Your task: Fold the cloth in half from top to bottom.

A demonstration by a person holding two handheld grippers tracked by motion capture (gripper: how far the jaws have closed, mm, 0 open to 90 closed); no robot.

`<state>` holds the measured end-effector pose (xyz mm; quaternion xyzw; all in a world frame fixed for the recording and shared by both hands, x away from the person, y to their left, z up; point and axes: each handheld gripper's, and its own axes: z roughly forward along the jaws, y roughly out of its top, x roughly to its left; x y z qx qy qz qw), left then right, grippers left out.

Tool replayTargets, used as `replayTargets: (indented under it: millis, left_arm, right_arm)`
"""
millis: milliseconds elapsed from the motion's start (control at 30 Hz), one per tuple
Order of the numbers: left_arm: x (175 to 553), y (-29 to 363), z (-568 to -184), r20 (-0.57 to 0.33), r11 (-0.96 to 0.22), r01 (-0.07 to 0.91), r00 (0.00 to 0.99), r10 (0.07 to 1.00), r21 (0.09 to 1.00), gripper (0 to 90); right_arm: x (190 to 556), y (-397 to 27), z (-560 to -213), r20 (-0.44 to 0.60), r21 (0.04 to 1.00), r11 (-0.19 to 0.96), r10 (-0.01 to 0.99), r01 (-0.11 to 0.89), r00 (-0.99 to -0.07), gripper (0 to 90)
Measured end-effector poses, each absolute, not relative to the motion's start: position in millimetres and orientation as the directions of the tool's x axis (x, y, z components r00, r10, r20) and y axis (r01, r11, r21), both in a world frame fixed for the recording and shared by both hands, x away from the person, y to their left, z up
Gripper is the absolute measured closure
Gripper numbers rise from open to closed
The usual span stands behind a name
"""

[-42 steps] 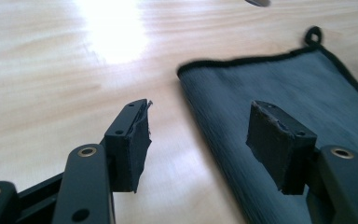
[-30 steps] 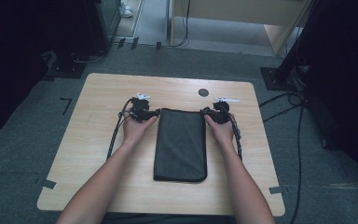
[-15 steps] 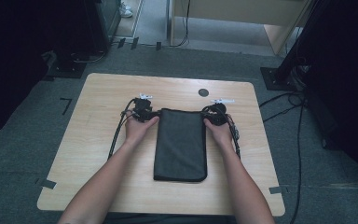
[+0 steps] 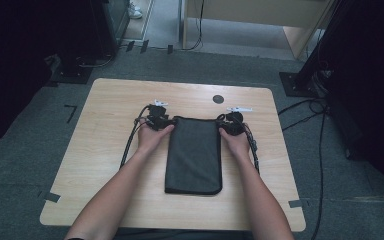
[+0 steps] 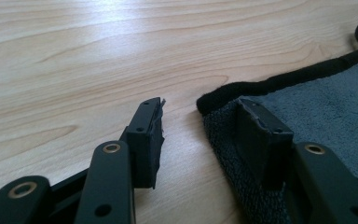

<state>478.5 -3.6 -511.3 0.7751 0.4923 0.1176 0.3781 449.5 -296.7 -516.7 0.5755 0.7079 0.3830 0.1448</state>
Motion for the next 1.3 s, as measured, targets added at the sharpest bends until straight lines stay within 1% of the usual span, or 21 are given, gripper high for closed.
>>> replayTargets:
  millis: [67, 167, 233, 433, 533, 667, 767, 900, 967, 1033, 1200, 1300]
  left_arm:
    - [478.5, -6.0, -511.3, -0.181, -0.243, 0.670, 0.497, 0.849, 0.701, 55.9]
    - [478.1, -8.8, -511.0, -0.174, -0.259, 0.668, 0.509, 0.843, 0.698, 64.1]
    - [478.0, -9.6, -510.7, -0.170, -0.275, 0.666, 0.521, 0.836, 0.693, 71.1]
    - [480.9, -11.0, -509.4, -0.165, -0.287, 0.669, 0.527, 0.834, 0.686, 81.9]
    - [482.4, -7.5, -509.2, -0.184, -0.267, 0.680, 0.514, 0.838, 0.683, 87.5]
    - [484.1, -2.4, -509.4, -0.187, -0.269, 0.676, 0.521, 0.833, 0.686, 89.6]
    - [485.4, -0.3, -510.1, -0.205, -0.256, 0.682, 0.518, 0.830, 0.685, 89.7]
    - [484.5, -1.3, -508.2, -0.181, -0.268, 0.664, 0.526, 0.831, 0.698, 90.0]
    - [483.9, 0.5, -503.2, -0.164, -0.263, 0.646, 0.523, 0.837, 0.716, 90.0]
    - [483.8, 2.9, -497.0, -0.169, -0.245, 0.634, 0.520, 0.837, 0.734, 90.0]
    - [481.9, 3.3, -479.6, -0.144, -0.264, 0.597, 0.548, 0.824, 0.757, 90.0]
    - [478.7, 3.2, -472.0, -0.141, -0.260, 0.580, 0.555, 0.820, 0.772, 90.0]
  right_arm:
    - [449.6, -296.9, -516.7, 0.238, 0.709, 0.045, 0.925, 0.704, -0.298, 82.9]
    - [449.7, -297.3, -517.0, 0.242, 0.709, 0.040, 0.924, 0.704, -0.297, 82.9]
    - [449.7, -297.2, -517.0, 0.241, 0.709, 0.042, 0.924, 0.704, -0.297, 82.9]
    - [449.9, -295.7, -516.0, 0.220, 0.710, 0.062, 0.927, 0.702, -0.304, 83.0]
    - [450.8, -296.8, -515.9, 0.217, 0.713, 0.065, 0.926, 0.698, -0.308, 83.3]
    - [450.5, -297.4, -515.4, 0.207, 0.717, 0.069, 0.929, 0.694, -0.307, 84.0]
    - [450.5, -296.5, -514.8, 0.197, 0.716, 0.077, 0.931, 0.693, -0.307, 84.3]
    - [450.8, -295.4, -513.2, 0.184, 0.719, 0.084, 0.934, 0.690, -0.306, 85.5]
    - [450.6, -295.4, -510.0, 0.173, 0.733, 0.080, 0.938, 0.675, -0.299, 86.4]
    - [451.0, -296.6, -505.3, 0.185, 0.751, 0.065, 0.935, 0.657, -0.303, 86.6]
    - [450.8, -293.8, -493.3, 0.134, 0.775, 0.102, 0.938, 0.624, -0.319, 87.5]
    - [449.5, -295.3, -487.5, 0.138, 0.786, 0.091, 0.938, 0.611, -0.317, 87.6]
